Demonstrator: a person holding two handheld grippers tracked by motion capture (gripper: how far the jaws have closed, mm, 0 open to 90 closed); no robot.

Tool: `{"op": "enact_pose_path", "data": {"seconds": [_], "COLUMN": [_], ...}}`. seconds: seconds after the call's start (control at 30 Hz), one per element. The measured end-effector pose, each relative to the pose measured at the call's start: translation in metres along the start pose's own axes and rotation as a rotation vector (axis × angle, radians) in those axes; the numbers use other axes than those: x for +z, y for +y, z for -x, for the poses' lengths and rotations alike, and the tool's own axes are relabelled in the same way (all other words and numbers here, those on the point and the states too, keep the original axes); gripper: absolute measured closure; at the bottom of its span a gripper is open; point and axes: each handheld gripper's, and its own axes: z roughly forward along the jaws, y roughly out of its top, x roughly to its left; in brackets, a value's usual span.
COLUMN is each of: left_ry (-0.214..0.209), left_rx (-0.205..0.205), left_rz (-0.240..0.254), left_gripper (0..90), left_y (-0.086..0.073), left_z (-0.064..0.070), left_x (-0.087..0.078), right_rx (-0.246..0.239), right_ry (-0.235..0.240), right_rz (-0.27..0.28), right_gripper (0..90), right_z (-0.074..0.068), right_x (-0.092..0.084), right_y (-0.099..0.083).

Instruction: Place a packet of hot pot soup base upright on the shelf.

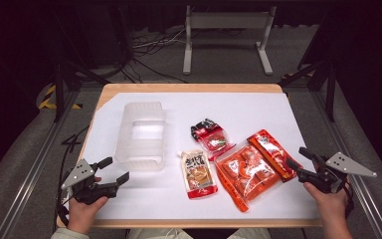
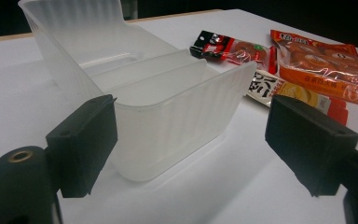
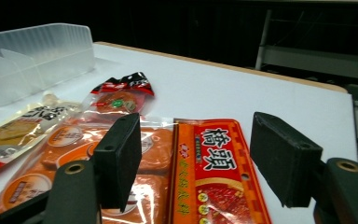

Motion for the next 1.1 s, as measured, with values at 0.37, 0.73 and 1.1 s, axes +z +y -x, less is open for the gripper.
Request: {"op": "enact_pose_path", "data": {"seconds": [0.37, 0.73, 1.1], "left_ry": [-0.006, -0.009, 0.006], "left_rx": [-0.019, -0.034, -0.007], "left_rz": [-0.004, 0.004, -0.013], "left_gripper": [17.2, 17.0, 17.0], "left_y": [-0.002, -0.002, -0.003], "left_z": [-0.001, -0.002, 0.000], "left_x": [-0.002, -0.004, -0.002], "right_rx": [0.049, 0.111, 0.169], "right_ry": [-0.043, -0.064, -0.043], "right_rz": [-0.046, -0.174, -0.290], "right_gripper": [42.9, 39.2, 39.8], "right_z": [0.020, 0.031, 0.040], "right_x": [0.007, 0.020, 0.027], "right_y": [-0.001, -0.011, -0.024]}}
